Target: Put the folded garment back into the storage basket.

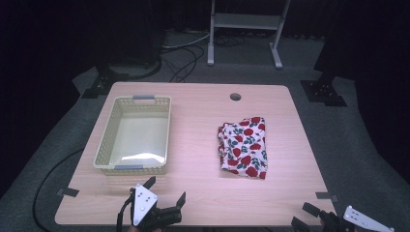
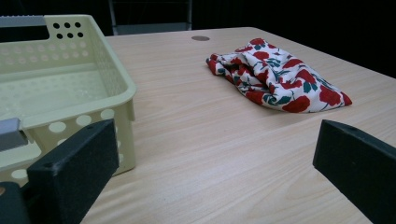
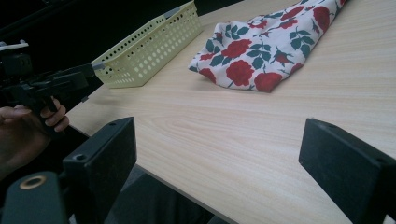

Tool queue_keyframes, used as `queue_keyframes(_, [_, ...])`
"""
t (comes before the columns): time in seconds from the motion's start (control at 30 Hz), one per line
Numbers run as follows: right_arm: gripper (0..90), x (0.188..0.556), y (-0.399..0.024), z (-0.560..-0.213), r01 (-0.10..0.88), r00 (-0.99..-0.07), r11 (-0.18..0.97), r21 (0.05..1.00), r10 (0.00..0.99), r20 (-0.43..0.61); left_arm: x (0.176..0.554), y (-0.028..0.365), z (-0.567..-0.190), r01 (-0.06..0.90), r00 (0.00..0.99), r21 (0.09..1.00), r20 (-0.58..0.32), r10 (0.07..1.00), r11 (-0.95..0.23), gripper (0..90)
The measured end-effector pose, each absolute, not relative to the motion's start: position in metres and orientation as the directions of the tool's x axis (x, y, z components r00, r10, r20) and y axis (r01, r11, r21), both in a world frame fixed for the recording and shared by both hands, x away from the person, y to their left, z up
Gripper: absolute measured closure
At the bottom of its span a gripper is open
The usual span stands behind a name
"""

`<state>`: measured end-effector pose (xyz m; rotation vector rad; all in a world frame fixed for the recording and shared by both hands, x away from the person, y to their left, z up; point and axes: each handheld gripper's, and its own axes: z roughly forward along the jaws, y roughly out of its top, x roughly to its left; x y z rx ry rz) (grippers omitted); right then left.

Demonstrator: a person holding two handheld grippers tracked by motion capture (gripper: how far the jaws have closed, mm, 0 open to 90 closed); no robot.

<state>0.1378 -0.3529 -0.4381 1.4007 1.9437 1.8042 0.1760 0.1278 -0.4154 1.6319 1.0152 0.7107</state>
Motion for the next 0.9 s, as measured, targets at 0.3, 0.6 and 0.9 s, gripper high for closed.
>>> queue_keyframes(0.3, [10.5,0.140,-0.354,-0.435,0.510,-0.548,-0.166,0.844,0.693,0.468,0.175,0.126,-0.415,0.269,0.470,0.958,-0.039,0.882,-0.100,0.0])
queue_keyframes(0.6, [10.5,0.149,-0.347,-0.430,0.510,-0.538,-0.161,0.845,0.707,0.459,0.175,0.127,-0.415,0.270,0.475,0.957,-0.038,0.879,-0.105,0.0])
queue_keyframes(0.9, [10.5,0.159,-0.346,-0.419,0.530,-0.533,-0.152,0.834,0.705,0.467,0.178,0.131,-0.415,0.282,0.468,0.956,-0.060,0.882,-0.084,0.0])
